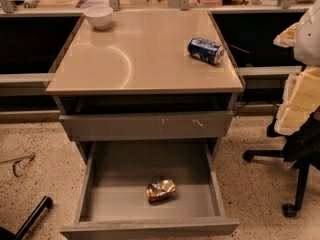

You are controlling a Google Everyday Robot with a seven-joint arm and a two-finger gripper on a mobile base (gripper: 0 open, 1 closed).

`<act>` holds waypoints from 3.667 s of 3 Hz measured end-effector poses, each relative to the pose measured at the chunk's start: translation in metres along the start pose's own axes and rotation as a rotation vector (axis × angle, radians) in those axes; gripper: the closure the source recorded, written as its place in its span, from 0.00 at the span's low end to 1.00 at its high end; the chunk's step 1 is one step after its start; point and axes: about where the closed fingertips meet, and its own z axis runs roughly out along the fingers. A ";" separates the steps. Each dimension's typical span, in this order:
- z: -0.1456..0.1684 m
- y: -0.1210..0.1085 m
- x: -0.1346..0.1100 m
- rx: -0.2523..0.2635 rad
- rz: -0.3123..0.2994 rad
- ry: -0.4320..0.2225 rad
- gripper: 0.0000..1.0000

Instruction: Pick orange can from middle drawer and place on counter

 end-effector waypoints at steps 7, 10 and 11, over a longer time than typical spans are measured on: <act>0.274 0.083 -0.004 -0.250 -0.050 -0.180 0.00; 0.290 0.072 -0.014 -0.195 -0.051 -0.159 0.00; 0.322 0.065 -0.033 -0.208 -0.070 -0.183 0.00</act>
Offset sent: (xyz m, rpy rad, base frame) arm 0.0048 0.0087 -0.0735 0.0248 0.0653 -0.0109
